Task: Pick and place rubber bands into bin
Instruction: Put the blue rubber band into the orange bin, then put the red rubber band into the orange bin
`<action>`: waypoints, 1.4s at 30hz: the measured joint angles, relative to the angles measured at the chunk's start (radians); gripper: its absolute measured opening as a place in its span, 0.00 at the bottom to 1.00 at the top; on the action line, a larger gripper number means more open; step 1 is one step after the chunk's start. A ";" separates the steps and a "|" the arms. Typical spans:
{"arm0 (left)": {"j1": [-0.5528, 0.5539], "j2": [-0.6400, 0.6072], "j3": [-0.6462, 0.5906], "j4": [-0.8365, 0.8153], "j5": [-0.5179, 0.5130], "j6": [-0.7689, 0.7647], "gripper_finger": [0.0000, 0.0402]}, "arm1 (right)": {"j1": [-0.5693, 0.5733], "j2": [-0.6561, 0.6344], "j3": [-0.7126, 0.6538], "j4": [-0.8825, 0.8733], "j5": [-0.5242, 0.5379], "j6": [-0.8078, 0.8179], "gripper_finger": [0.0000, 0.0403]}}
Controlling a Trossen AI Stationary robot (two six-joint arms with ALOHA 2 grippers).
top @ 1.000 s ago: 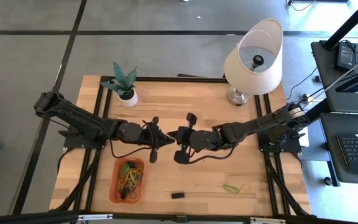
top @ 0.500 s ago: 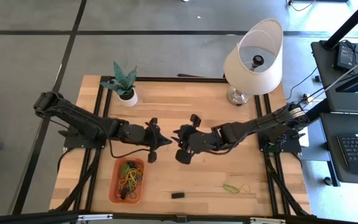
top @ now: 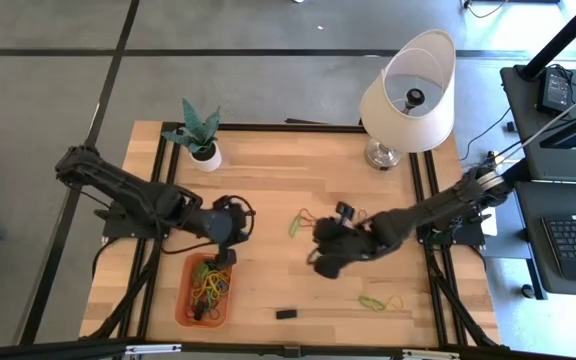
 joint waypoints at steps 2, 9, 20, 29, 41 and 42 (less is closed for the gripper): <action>-0.040 0.000 0.027 -0.067 -0.017 -0.088 0.01 | 0.036 -0.069 -0.119 0.074 -0.017 0.053 0.31; -0.168 0.013 0.058 -0.199 -0.033 -0.474 0.00 | 0.178 -0.379 -0.536 0.336 -0.023 0.300 0.23; -0.308 0.218 0.057 -0.236 0.052 -0.955 0.01 | 0.247 -0.581 -0.775 0.608 -0.021 0.349 0.17; -0.356 0.378 0.057 -0.236 0.205 -1.239 0.04 | 0.248 -0.581 -0.756 0.612 -0.065 0.244 0.16; -0.399 0.378 0.057 -0.238 0.291 -1.339 0.31 | 0.253 -0.580 -0.755 0.610 -0.093 0.218 0.16; -0.399 0.373 0.057 -0.241 0.288 -1.335 0.33 | 0.253 -0.580 -0.755 0.610 -0.093 0.213 0.16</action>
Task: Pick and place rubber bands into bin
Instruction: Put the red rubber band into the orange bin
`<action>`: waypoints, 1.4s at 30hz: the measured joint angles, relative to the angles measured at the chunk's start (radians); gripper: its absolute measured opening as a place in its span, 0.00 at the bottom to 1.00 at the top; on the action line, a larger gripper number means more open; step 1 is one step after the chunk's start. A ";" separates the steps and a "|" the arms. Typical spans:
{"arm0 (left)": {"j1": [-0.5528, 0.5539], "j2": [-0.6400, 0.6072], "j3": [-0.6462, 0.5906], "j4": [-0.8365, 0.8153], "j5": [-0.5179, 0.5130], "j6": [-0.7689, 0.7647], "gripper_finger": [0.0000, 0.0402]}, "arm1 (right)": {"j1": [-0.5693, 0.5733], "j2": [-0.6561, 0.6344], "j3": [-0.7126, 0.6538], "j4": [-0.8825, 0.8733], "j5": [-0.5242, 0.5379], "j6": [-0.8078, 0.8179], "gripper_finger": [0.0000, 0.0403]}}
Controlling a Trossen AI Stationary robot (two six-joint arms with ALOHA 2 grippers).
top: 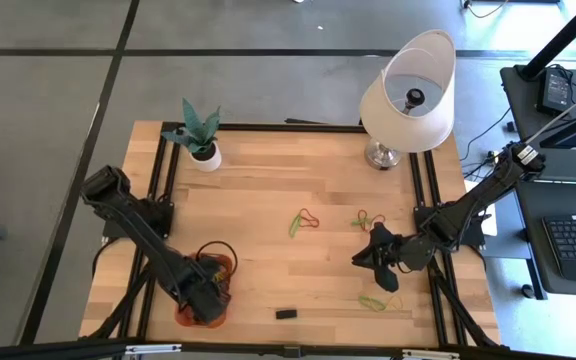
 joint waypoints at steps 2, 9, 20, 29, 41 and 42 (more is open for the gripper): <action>0.002 -0.015 0.000 -0.009 -0.024 0.016 0.35 | 0.000 0.000 0.000 0.000 0.001 -0.013 0.16; 0.006 -0.081 0.000 -0.072 -0.154 0.043 0.35 | -0.007 0.000 0.000 -0.001 0.002 -0.032 0.16; 0.129 -0.191 0.000 -0.113 -0.291 0.452 0.17 | -0.082 0.000 0.000 0.000 0.003 -0.025 0.16; 0.331 -0.208 0.000 -0.112 -0.308 0.994 0.00 | -0.122 0.001 0.002 0.065 0.106 -0.021 0.02; 0.585 -0.209 -0.029 0.016 -0.304 1.650 0.00 | -0.122 0.026 0.042 0.014 0.253 0.170 0.00; 0.607 -0.209 -0.038 0.043 -0.286 1.689 0.00 | -0.123 0.039 0.067 -0.019 0.263 0.179 0.00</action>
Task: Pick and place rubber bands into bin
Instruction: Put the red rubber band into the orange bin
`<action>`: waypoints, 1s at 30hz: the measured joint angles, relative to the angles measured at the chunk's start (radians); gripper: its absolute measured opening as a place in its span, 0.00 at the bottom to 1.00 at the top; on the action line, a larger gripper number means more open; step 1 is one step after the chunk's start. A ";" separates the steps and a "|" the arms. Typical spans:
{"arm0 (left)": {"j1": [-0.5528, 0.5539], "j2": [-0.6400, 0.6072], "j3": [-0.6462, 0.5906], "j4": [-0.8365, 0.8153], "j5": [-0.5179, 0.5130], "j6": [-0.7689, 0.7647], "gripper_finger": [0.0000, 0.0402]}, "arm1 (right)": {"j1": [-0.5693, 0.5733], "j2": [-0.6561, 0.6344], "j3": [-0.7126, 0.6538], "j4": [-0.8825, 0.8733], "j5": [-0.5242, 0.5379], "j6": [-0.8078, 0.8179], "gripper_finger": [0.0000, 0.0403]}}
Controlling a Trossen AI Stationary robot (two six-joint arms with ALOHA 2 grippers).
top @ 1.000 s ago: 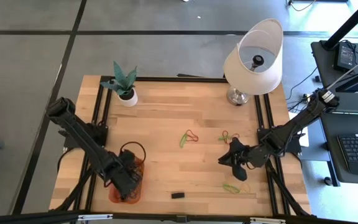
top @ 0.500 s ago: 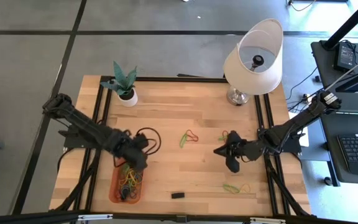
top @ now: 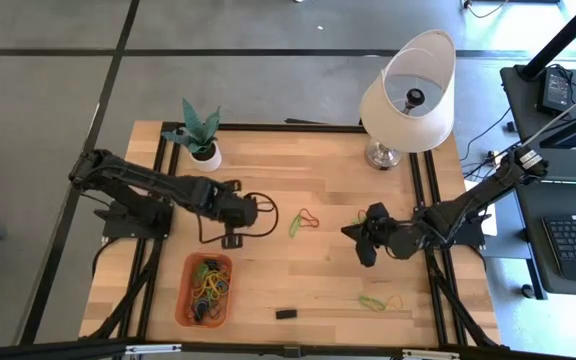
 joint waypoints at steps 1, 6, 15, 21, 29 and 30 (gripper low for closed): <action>0.021 0.000 -0.015 0.035 0.021 0.037 0.00 | -0.004 0.019 0.031 -0.042 0.004 0.012 0.00; 0.112 -0.018 -0.106 0.139 0.099 0.137 0.00 | -0.049 0.139 0.231 -0.402 -0.041 0.155 0.00; 0.146 -0.246 -0.311 0.418 0.184 0.098 0.00 | -0.192 0.322 0.416 -0.969 -0.452 0.459 0.00; 0.122 -0.404 -0.379 0.444 0.184 0.007 0.00 | -0.289 0.337 0.321 -0.962 -0.499 0.472 0.05; 0.072 -0.498 -0.406 0.447 0.164 -0.074 0.00 | -0.356 0.337 0.128 -0.752 -0.539 0.538 0.17; 0.067 -0.499 -0.406 0.444 0.159 -0.081 0.00 | -0.357 0.337 0.102 -0.700 -0.542 0.538 0.19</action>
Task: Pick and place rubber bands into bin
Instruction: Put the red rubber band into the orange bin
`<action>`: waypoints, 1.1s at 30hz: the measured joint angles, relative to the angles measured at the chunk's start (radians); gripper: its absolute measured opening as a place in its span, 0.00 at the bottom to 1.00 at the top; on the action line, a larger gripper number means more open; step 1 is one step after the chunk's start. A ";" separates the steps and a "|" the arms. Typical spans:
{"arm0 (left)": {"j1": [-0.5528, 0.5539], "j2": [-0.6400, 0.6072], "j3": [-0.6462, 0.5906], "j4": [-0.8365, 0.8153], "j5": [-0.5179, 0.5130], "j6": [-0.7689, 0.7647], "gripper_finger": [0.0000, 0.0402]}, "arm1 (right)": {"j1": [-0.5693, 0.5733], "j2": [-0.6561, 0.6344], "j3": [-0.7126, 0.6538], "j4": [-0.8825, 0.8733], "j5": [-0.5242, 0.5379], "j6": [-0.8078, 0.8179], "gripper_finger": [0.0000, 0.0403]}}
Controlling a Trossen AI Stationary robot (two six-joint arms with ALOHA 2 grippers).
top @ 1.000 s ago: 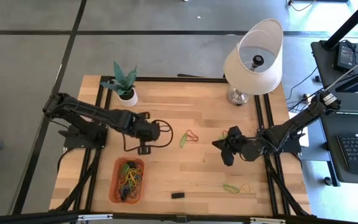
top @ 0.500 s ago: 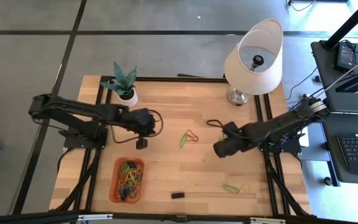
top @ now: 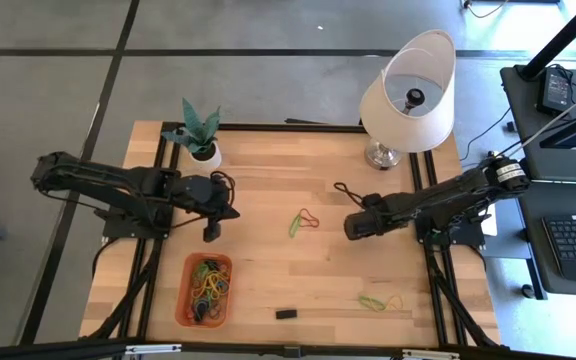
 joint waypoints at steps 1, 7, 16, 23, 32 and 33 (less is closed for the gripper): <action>-0.005 0.000 -0.001 -0.001 -0.003 -0.006 0.00 | 0.000 0.000 -0.026 0.055 0.000 0.000 0.22; -0.027 0.003 -0.001 -0.001 -0.004 -0.008 0.00 | -0.006 0.000 -0.148 0.215 0.000 0.092 0.34; -0.033 0.003 -0.001 0.000 -0.005 -0.008 0.00 | -0.005 -0.005 -0.196 0.254 0.037 0.158 0.34; -0.033 0.003 -0.001 0.003 -0.012 -0.010 0.00 | 0.022 -0.006 -0.192 0.229 0.061 0.144 0.03; -0.033 0.003 -0.001 0.013 -0.038 -0.034 0.01 | 0.107 -0.104 -0.057 0.066 0.060 0.068 0.01; -0.033 0.003 -0.001 0.019 -0.038 -0.035 0.01 | 0.114 -0.119 -0.035 0.030 0.060 0.056 0.01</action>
